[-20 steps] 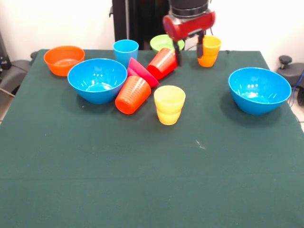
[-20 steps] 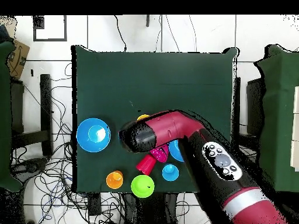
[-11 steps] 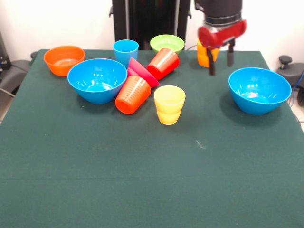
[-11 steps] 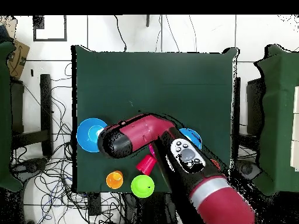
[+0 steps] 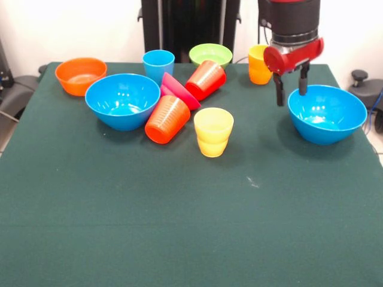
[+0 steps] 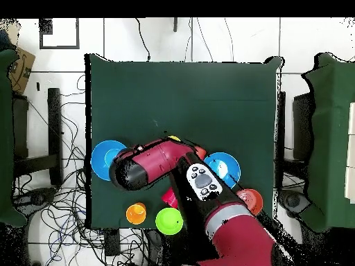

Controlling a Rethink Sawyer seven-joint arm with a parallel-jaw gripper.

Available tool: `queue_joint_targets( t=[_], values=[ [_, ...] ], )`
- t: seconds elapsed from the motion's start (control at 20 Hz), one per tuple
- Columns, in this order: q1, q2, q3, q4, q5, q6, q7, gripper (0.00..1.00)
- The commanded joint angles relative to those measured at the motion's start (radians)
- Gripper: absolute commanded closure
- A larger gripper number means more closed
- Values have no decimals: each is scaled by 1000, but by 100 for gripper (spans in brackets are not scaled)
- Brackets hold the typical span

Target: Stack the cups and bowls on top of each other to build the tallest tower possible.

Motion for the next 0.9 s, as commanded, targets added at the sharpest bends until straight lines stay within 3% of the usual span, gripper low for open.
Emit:
queue_joint_targets(
  t=[0.05, 0.45, 0.9],
  values=[
    [68, 104, -160, -113, -85, -97, 169, 0],
    [154, 131, -259, -149, -44, -152, 155, 0],
    [178, 176, -282, -172, 3, -193, 143, 0]
  ],
)
